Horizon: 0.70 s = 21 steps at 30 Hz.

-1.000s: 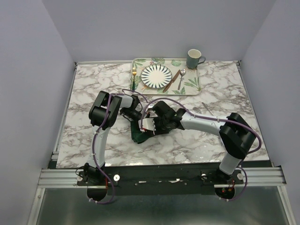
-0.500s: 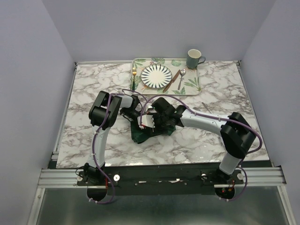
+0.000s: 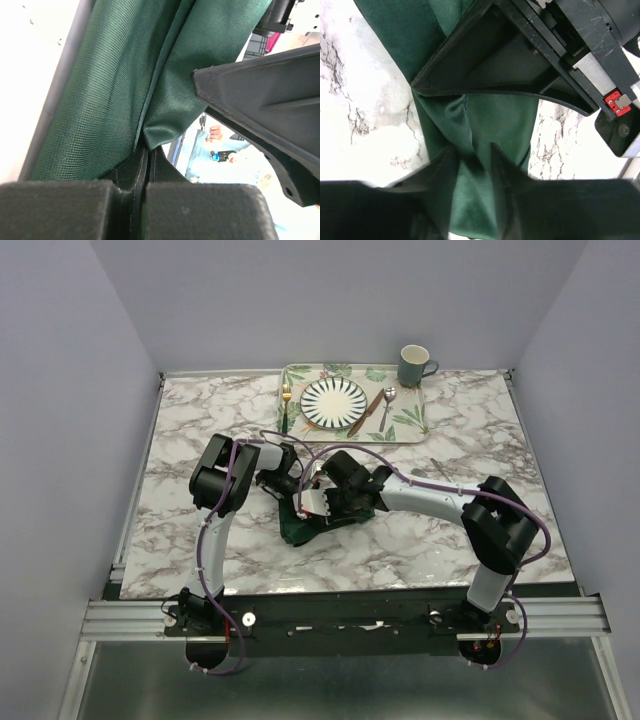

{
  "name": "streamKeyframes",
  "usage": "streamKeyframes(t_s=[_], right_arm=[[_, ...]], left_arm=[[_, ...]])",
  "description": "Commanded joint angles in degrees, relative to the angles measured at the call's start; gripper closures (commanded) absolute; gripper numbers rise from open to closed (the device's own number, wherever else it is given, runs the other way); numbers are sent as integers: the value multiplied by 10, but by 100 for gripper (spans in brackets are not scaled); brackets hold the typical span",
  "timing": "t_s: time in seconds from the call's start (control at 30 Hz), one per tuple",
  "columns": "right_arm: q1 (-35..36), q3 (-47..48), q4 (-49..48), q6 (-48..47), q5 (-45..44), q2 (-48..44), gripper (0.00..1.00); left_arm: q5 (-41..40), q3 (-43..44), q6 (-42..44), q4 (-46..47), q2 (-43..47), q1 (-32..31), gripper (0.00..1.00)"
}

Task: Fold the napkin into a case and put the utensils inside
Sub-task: Fold the 2/3-rectangle-folded napkin at the center of the board.

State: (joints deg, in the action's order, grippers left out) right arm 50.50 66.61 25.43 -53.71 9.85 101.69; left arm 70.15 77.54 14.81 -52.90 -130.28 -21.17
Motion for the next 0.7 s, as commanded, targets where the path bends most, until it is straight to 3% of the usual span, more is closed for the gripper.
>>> streamKeyframes(t_s=[0.0, 0.07, 0.1, 0.27, 0.37, 0.53, 0.67], right_arm=[[-5, -4, -1, -2, -1, 8, 76], [-5, -3, 6, -2, 4, 8, 94], [-7, -3, 8, -2, 9, 7, 98], [-12, -3, 18, 1, 24, 7, 99], [-17, -2, 24, 6, 34, 6, 99], [-31, 13, 43, 15, 62, 10, 99], [-46, 42, 73, 31, 91, 21, 99]], left_arm=[[-46, -17, 6, 8, 1, 9, 100], [-41, -20, 8, 9, 15, 12, 99], [-38, -22, 11, 11, 21, 14, 95], [-26, -38, 15, 10, 81, 31, 70], [-20, -48, 17, 10, 113, 42, 61], [-14, -63, 26, 10, 156, 74, 60], [-31, -60, 5, 26, 170, 106, 65]])
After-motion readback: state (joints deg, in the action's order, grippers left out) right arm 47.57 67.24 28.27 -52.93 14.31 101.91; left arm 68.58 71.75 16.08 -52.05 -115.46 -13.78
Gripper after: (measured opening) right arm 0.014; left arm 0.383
